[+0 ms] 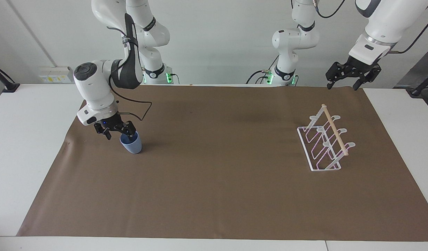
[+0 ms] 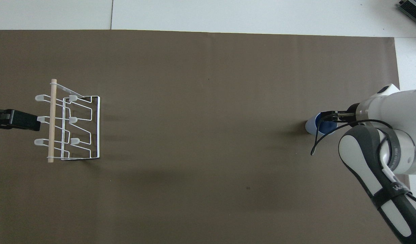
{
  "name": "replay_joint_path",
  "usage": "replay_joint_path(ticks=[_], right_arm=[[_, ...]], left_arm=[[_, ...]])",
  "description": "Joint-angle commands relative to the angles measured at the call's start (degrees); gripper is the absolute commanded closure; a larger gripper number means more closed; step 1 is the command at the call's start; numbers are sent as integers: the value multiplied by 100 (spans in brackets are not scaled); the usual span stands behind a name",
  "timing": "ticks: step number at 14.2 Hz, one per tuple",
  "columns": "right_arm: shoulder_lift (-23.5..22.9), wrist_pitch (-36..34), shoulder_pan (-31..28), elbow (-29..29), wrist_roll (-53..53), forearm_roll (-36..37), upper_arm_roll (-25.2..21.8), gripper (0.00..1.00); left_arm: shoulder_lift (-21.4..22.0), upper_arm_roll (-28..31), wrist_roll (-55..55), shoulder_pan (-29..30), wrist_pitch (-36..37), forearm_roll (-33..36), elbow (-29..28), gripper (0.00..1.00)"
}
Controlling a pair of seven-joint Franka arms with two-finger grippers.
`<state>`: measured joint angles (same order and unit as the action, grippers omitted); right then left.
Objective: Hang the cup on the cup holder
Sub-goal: 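Reach the right gripper to the blue cup and grasp its rim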
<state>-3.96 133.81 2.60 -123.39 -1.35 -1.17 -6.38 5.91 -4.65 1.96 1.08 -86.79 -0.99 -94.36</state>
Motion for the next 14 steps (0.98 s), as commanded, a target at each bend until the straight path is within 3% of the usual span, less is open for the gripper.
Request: replay_joint_path(ticks=[1,9,10,14], right_arm=[[159,154,-49,-255,-190,-32,6,0],[159,163,-58,-440,-163,-32,6,0],[159,163,-58,-440,-137,-41,6,5],[168,119,-49,-440,-128,-59,6,58]], left_arm=[[112,78,-169,-134,40,108,-171,0],[129,69,-240,-152,31,108,-180,0],[129,69,-248,-152,31,108,-180,0],[129,60,-248,-152,31,108,-188,0]])
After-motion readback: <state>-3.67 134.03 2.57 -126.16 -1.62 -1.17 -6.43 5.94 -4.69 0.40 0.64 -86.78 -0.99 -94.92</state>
